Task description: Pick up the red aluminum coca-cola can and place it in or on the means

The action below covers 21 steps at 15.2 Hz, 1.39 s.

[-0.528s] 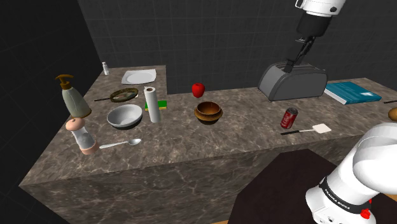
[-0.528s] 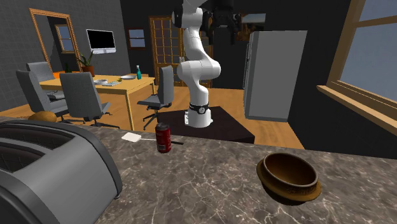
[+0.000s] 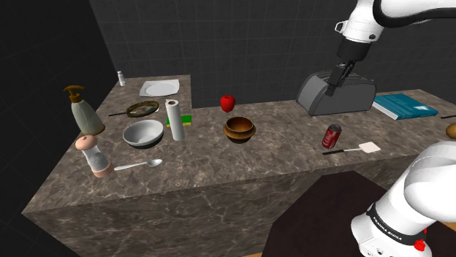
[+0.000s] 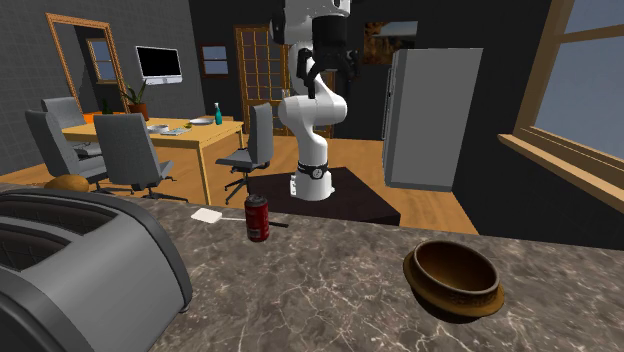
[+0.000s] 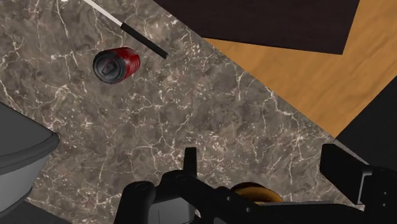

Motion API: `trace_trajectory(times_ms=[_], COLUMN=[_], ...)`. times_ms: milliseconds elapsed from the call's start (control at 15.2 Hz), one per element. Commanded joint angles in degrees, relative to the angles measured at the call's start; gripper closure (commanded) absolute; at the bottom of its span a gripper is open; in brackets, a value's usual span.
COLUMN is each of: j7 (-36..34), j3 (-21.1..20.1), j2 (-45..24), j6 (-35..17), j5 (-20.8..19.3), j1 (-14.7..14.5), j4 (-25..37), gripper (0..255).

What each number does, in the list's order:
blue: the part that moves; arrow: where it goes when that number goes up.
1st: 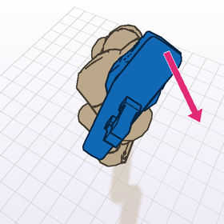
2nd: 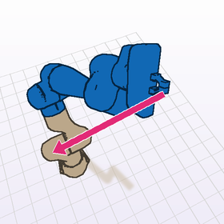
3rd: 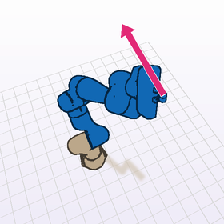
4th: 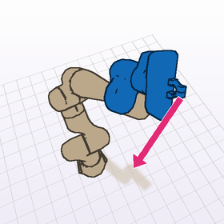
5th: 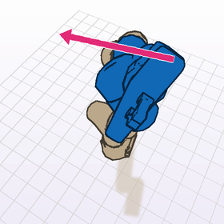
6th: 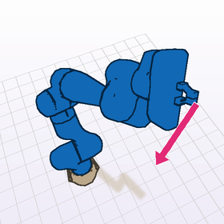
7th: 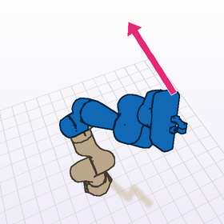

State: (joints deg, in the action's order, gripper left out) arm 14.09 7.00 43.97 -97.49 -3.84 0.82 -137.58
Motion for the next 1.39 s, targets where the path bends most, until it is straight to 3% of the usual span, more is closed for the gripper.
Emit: trace_trajectory(times_ms=[0, 660, 1320], j7=[1.9, 11.4, 22.5], j3=[1.8, 11.8, 22.9], j2=[0.2, -8.1, -25.7], j6=[-2.6, -17.6, -34.7], j5=[-1.3, -7.3, -8.9], j1=[0.7, 4.1, 5.0], j4=[-3.0, -11.0, -11.6], gripper=[0, 0, 0])
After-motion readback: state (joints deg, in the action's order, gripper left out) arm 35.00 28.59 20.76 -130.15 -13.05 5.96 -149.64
